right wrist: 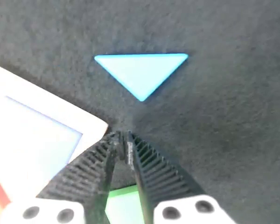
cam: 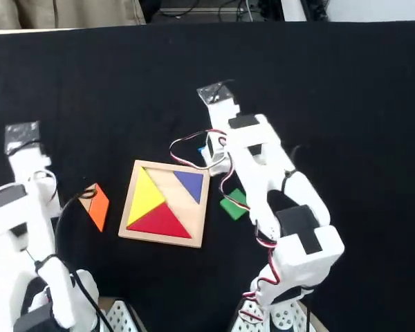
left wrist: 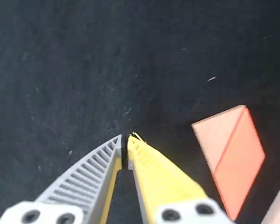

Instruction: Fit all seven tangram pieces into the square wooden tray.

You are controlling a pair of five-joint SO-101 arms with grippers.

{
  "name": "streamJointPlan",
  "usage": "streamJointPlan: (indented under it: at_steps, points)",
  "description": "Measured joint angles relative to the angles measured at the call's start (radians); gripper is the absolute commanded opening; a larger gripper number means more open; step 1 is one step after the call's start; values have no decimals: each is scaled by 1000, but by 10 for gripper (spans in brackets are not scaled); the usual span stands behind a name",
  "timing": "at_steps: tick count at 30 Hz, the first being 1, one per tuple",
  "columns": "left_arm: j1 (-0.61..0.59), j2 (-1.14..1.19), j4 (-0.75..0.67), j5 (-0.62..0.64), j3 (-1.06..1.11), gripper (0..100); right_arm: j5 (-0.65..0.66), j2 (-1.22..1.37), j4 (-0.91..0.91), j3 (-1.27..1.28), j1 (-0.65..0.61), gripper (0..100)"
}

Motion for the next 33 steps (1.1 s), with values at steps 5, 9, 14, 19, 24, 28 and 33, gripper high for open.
streamJointPlan:
  at_steps: [5, 9, 14, 19, 24, 28, 33]
  points:
    - [-12, -8, -118, 103, 103, 32, -2, 29, 0, 2, -34, 11]
    - [-14, -8, -184, 166, 143, 32, -3, 37, -6, 2, -78, 11]
    - [-14, -8, -196, 175, 147, 32, 0, 44, 0, -23, -130, 11]
    - [-14, -8, -196, 175, 149, 34, 0, 44, 0, -61, -144, 11]
    - [-14, -8, -196, 175, 149, 47, 0, 40, 41, -71, -144, 11]
    - [-12, -15, -195, 167, 149, 173, 0, -81, 155, -81, -120, 11]
    - [107, -18, 25, 35, 69, 187, 0, -318, 107, 38, 35, 11]
